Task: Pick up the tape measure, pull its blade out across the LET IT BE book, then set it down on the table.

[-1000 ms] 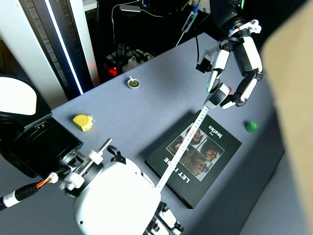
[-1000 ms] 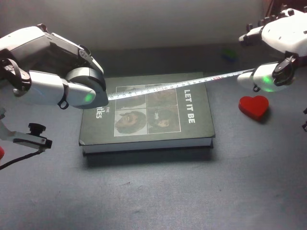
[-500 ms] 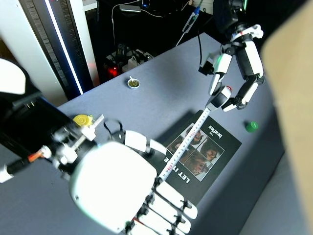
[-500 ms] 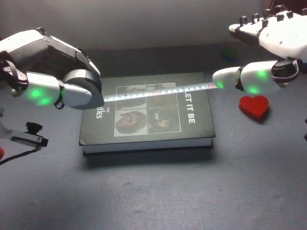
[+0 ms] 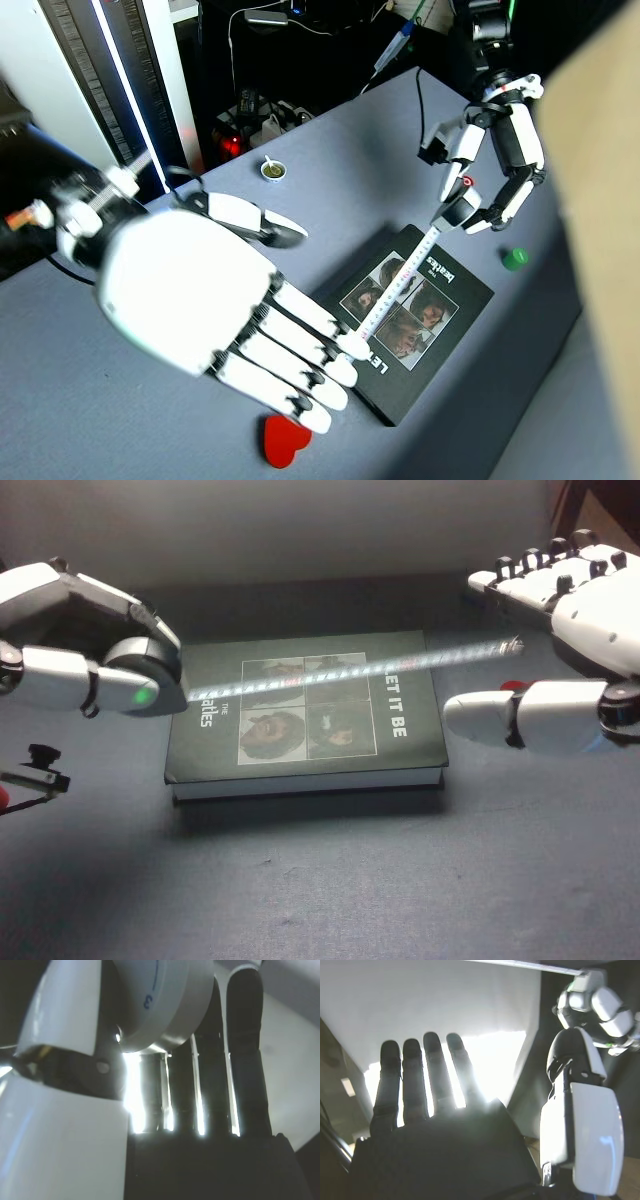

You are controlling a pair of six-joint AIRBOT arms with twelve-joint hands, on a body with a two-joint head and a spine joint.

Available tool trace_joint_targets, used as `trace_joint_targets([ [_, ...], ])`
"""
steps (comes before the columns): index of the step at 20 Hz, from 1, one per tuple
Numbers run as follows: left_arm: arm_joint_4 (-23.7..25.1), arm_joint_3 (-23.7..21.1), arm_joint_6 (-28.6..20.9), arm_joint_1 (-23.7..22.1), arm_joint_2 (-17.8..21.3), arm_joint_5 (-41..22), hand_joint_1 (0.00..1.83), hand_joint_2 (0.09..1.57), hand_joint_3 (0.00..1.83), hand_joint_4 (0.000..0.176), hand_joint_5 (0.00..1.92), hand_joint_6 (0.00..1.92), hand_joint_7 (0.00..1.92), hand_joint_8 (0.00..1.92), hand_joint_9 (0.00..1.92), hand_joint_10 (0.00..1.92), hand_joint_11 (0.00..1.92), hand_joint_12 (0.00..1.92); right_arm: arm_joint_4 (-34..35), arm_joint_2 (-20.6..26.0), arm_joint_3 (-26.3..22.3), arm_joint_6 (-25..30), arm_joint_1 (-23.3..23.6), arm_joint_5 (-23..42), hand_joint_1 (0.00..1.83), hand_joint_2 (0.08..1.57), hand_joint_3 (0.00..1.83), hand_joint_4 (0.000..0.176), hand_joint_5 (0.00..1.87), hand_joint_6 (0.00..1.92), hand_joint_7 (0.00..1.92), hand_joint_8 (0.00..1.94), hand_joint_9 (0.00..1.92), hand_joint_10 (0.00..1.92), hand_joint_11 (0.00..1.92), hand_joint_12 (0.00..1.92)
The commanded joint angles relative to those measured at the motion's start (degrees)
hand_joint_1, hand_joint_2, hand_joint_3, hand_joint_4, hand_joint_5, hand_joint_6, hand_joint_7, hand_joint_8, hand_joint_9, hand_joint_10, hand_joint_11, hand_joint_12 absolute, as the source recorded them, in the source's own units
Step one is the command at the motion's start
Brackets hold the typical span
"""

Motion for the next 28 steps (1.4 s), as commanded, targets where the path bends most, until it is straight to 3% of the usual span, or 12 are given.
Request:
trace_joint_targets([
  [1, -1.1, 1.0, -1.6, -0.1, -0.6, -8.9, 1.38, 1.09, 0.0, 0.0, 1.05, 0.72, 1.0, 0.94, 0.93, 1.25, 0.78, 1.21, -3.4, 0.3, -0.7, 0.4, 0.1, -3.8, 0.0, 1.01, 0.0, 0.0, 0.07, 0.0, 0.1, 0.0, 0.07, 0.0, 0.0, 0.44],
  [4, 1.1, 4.0, -3.1, 1.0, -1.9, -10.5, 1.38, 1.09, 0.0, 0.0, 1.07, 0.71, 0.96, 0.95, 0.93, 1.25, 0.78, 1.21, -3.4, 0.8, -3.0, 2.4, -2.1, -6.0, 0.0, 1.01, 0.0, 0.0, 0.08, 0.0, 0.1, 0.0, 0.07, 0.0, 0.0, 0.41],
  [13, 1.6, 11.1, -5.7, 4.8, -5.9, -14.6, 1.37, 1.11, 0.0, 0.0, 1.03, 0.73, 0.94, 1.01, 0.91, 1.29, 0.76, 1.23, -4.2, 0.2, -5.5, 8.2, -4.5, -0.8, 0.0, 1.02, 0.0, 0.0, 0.09, 0.0, 0.11, 0.0, 0.07, 0.0, 0.0, 0.45],
  [28, 1.8, 19.2, -9.2, 9.1, -9.8, -18.6, 1.38, 1.1, 0.0, 0.0, 1.03, 0.68, 1.02, 0.94, 0.91, 1.27, 0.77, 1.21, -6.6, 0.5, -7.4, 10.5, -8.2, -2.8, 0.0, 1.05, 0.01, 0.0, 0.09, 0.0, 0.11, 0.0, 0.08, 0.0, 0.0, 0.44],
])
